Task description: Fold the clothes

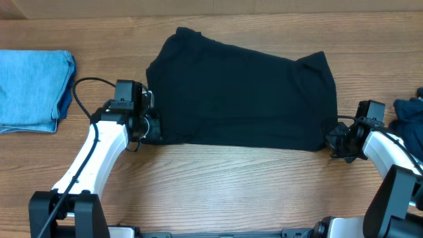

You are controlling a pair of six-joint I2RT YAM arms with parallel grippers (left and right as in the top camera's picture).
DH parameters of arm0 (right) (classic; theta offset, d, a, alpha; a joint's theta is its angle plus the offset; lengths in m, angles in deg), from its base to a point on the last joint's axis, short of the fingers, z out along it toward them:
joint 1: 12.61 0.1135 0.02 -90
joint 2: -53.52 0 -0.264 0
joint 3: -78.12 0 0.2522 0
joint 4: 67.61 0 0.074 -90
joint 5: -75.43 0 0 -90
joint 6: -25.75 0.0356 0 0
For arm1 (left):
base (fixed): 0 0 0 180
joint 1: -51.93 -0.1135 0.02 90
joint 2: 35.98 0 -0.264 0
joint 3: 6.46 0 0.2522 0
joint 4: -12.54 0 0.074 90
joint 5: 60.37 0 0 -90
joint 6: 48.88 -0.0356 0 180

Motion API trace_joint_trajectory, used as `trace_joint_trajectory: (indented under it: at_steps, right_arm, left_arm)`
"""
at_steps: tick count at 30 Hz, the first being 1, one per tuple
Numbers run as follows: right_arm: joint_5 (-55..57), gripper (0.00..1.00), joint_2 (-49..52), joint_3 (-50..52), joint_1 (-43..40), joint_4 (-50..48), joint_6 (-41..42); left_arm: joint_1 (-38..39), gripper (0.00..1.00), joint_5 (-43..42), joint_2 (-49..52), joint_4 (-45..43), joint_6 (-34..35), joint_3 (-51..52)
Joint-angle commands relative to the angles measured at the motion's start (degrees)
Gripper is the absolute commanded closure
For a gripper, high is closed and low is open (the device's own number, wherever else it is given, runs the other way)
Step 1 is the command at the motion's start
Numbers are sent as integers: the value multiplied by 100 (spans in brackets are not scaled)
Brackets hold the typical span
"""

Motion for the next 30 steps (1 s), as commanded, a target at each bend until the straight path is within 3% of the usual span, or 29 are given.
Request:
trace_joint_trajectory:
  at_steps: [1,5,8,16,20,30]
  right_arm:
    - [70,79,-98,68,-4,-31,-13]
    - [70,79,-98,68,-4,-39,-11]
    - [72,78,-98,68,-4,-37,-13]
    - [70,78,-98,68,-4,-31,-13]
    - [74,77,-98,68,-4,-33,-13]
    - [682,77,-98,68,-4,-83,-9]
  left_arm:
    - [2,57,-181,57,-94,-310,59]
    - [0,60,-173,286,-382,-426,140]
    - [2,69,-461,723,-629,-424,181]
    - [0,73,-518,1528,-1029,-343,181]
    - [-46,71,293,1565,-1193,278,181]
    - [-490,70,721,1567,-1401,675,179]
